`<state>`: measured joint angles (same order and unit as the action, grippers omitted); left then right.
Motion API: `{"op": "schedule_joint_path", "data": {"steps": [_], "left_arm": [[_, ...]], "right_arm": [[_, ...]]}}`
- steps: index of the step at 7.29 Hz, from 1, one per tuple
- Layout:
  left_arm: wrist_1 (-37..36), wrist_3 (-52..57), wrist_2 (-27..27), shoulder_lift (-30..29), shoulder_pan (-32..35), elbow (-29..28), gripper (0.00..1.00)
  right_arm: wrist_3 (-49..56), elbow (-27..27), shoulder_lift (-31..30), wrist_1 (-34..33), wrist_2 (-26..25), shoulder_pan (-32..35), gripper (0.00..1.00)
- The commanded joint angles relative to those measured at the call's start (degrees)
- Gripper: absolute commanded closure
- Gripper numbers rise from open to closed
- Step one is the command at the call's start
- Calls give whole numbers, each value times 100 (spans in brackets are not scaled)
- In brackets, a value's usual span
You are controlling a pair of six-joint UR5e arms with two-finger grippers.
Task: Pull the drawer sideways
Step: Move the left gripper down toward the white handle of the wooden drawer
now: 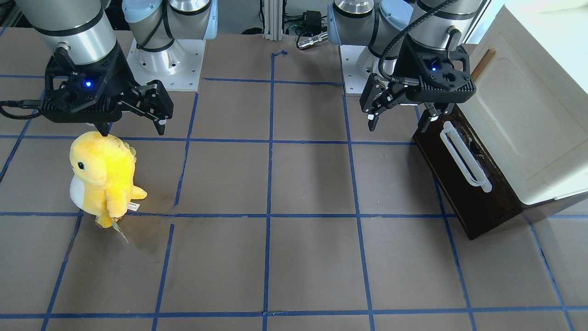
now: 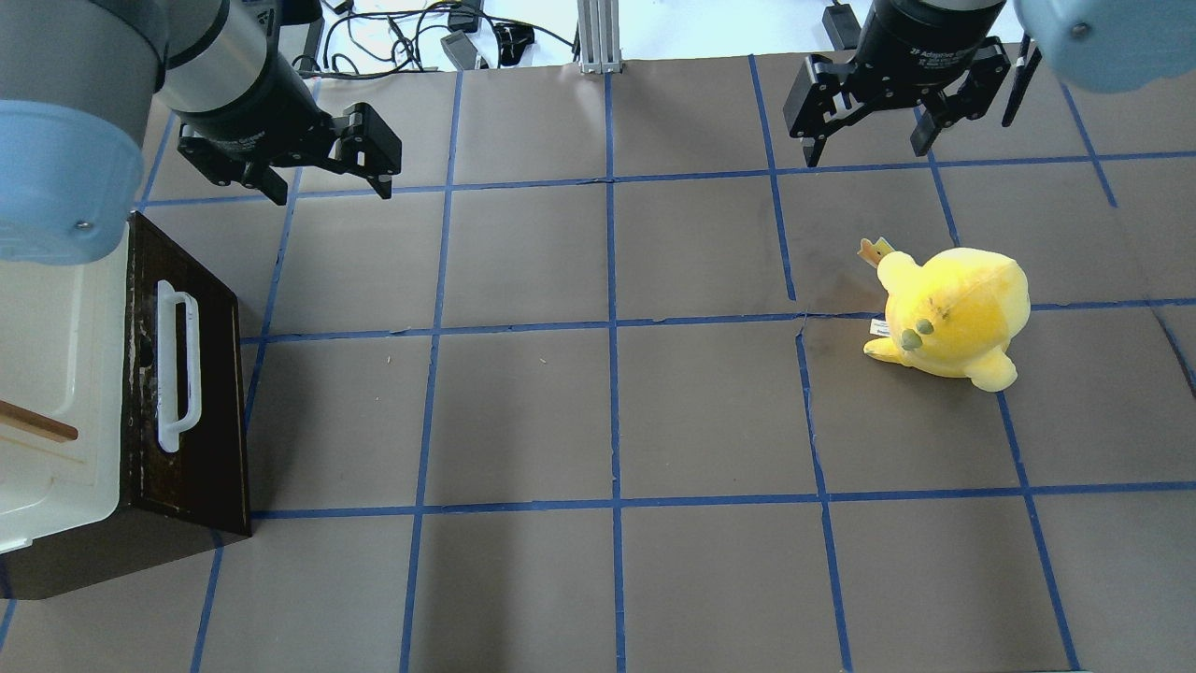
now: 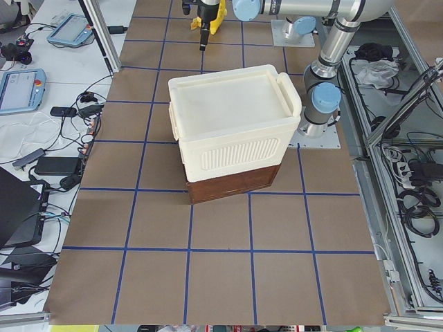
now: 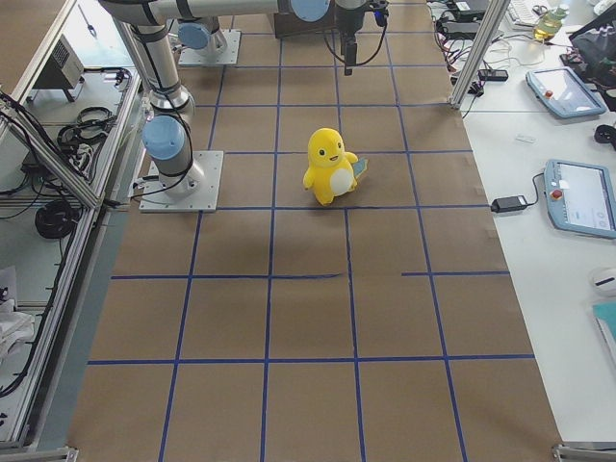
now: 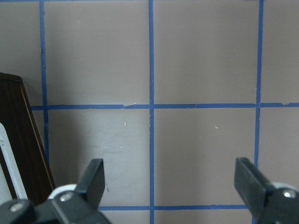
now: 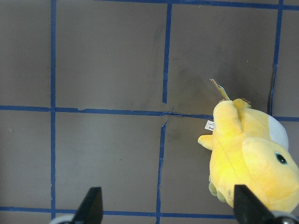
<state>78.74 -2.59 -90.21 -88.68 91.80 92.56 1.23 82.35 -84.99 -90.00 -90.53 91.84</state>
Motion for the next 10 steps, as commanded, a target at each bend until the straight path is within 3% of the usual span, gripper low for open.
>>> {"op": "schedule_joint_path", "data": {"steps": [1, 3, 4, 8, 10], "left_arm": [[27, -718, -415, -192, 13, 112, 0], [54, -1698, -725, -500, 39, 454, 0], [62, -1744, -1657, -562, 118, 822, 0], [62, -2026, -3262, -1097, 268, 1229, 0], [80, -2009, -4561, -1291, 312, 1605, 0]], "right_arm": [[0, 0, 0, 0, 0, 0, 0], [9, 0, 0, 0, 0, 0, 0], [0, 0, 0, 0, 0, 0, 0], [0, 0, 0, 0, 0, 0, 0], [0, 0, 0, 0, 0, 0, 0]]}}
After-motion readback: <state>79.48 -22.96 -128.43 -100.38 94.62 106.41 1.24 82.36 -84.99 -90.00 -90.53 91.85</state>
